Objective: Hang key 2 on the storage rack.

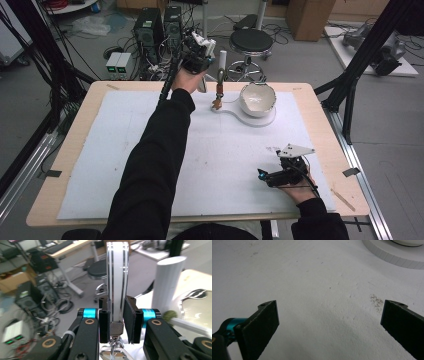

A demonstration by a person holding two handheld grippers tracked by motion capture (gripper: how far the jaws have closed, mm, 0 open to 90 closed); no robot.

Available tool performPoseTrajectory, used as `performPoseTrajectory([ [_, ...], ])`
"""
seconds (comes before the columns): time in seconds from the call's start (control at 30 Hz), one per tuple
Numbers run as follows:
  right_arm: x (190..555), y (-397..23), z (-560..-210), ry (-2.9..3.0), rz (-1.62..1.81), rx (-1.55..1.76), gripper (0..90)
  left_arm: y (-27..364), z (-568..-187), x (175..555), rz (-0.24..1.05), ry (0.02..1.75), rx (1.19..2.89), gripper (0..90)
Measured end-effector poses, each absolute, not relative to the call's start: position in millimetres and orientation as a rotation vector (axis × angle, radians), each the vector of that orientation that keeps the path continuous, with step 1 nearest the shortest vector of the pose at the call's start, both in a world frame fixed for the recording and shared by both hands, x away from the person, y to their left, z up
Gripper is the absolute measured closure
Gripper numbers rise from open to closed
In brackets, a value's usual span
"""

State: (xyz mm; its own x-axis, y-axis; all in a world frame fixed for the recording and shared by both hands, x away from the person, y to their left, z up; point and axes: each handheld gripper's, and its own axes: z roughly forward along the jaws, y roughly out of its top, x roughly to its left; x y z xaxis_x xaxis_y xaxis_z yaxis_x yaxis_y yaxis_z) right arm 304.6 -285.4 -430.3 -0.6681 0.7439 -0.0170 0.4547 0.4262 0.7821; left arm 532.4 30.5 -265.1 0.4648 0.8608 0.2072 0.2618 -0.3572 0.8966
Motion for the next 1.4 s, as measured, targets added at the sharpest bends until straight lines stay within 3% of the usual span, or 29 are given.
performPoseTrajectory([
  [0.47,305.7,-285.6,-431.4,2.330,1.108,1.021,0.9,17.1,-271.5,532.6,0.902,0.970,1.840,75.7],
  [0.83,304.8,-286.5,-431.6,2.328,1.104,1.025,0.8,5.1,-280.2,516.5,0.824,1.009,1.800,75.6],
  [1.03,304.4,-287.0,-431.5,2.327,1.105,1.033,0.9,16.6,-284.7,517.1,0.718,1.033,1.752,73.6],
  [1.4,303.9,-287.7,-431.5,2.323,1.105,1.038,0.8,49.3,-284.2,519.1,0.643,1.074,1.753,19.5],
])
